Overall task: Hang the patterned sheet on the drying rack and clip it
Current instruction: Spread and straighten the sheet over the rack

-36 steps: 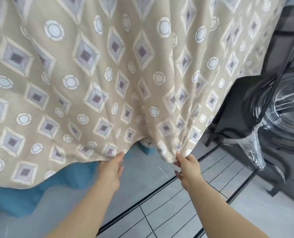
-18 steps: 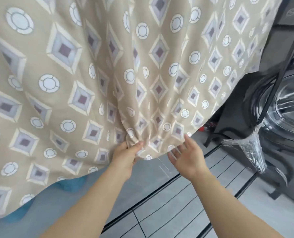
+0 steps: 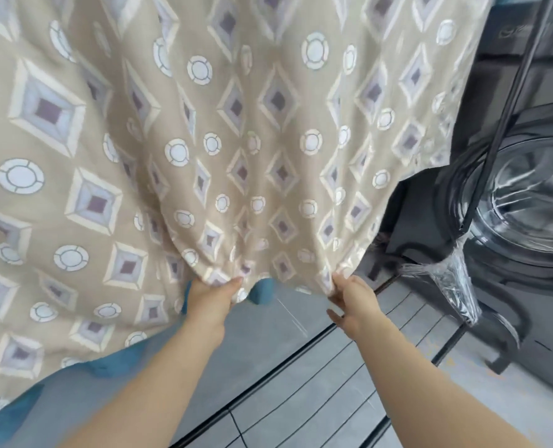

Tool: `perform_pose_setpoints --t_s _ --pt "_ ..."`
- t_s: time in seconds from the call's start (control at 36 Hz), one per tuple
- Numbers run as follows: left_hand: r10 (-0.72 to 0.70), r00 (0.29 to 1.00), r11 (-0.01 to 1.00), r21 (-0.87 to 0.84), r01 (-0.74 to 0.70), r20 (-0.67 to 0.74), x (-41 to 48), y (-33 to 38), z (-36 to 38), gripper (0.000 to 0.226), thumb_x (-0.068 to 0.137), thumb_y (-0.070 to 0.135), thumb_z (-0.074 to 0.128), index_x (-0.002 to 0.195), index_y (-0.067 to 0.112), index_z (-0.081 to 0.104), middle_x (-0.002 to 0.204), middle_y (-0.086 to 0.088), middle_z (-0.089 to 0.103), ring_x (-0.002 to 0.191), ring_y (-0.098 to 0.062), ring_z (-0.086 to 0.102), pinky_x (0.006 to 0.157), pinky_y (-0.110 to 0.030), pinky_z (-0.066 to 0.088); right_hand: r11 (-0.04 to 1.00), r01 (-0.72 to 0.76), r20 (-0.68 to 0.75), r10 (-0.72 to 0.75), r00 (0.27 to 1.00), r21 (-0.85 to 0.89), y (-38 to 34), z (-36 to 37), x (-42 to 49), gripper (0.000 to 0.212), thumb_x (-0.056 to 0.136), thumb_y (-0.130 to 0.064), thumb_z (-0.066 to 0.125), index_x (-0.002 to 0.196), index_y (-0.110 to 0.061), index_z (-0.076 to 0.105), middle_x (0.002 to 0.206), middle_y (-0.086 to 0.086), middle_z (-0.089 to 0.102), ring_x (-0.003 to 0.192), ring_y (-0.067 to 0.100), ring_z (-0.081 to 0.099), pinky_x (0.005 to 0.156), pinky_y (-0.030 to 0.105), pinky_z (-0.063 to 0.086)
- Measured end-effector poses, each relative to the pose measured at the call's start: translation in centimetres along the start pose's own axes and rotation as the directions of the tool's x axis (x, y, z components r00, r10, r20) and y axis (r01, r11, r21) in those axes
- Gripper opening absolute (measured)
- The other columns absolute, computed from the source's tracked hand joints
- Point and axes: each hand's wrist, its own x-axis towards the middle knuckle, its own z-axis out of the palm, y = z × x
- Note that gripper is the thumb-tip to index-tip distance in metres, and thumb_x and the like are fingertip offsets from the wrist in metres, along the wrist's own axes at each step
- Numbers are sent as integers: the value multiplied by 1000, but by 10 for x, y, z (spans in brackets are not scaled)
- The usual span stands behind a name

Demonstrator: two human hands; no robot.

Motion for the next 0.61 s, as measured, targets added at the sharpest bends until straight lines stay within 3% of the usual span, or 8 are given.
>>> perform_pose_setpoints --t_s 0.08,0.17,0.28,0.47,0.53,0.61 --pt "77 991 997 -13 -79 -109 8 5 -4 29 83 2 65 107 11 51 98 -6 56 88 -20 53 80 -30 44 1000 -18 6 18 1000 19 7 7 -1 21 94 -20 51 73 -17 45 78 0 55 75 12 56 85 38 40" --pt "98 987 995 2 -99 -125 16 8 -5 34 84 11 66 114 12 50 95 1 57 87 -18 53 86 -32 48 999 -22 9 22 1000 37 9 17 4 15 94 -19 50 79 -18 50 82 -1 58 76 11 58 88 38 40" --pt "66 996 997 -37 -69 -54 25 3 0 25 87 13 62 106 18 46 85 11 53 75 -5 52 63 -20 45 998 -29 6 29 1000 62 15 29 11 15 94 -20 51 79 -21 51 79 -5 57 72 10 56 94 40 36" --pt "12 1000 999 -32 -12 11 37 -7 8 17 89 16 61 101 22 50 85 14 53 74 -2 50 66 -19 44 994 -92 -16 93 996 50 38 36 27 14 92 -17 51 78 -17 48 74 -4 53 73 13 52 102 47 32" --pt "2 1000 999 -40 -2 15 41 -8 9 13 88 16 61 93 24 52 84 13 54 73 -4 50 65 -19 43 992 -113 0 113 994 48 42 38 30 14 93 -19 51 79 -19 49 78 -5 55 75 11 54 100 46 33" --pt "-16 1000 999 -27 17 21 45 -10 6 19 88 17 62 101 23 51 90 10 56 83 -9 54 65 -18 43 984 -168 66 164 984 65 41 41 29 10 92 -22 52 82 -24 54 87 -7 58 79 9 56 93 41 36"
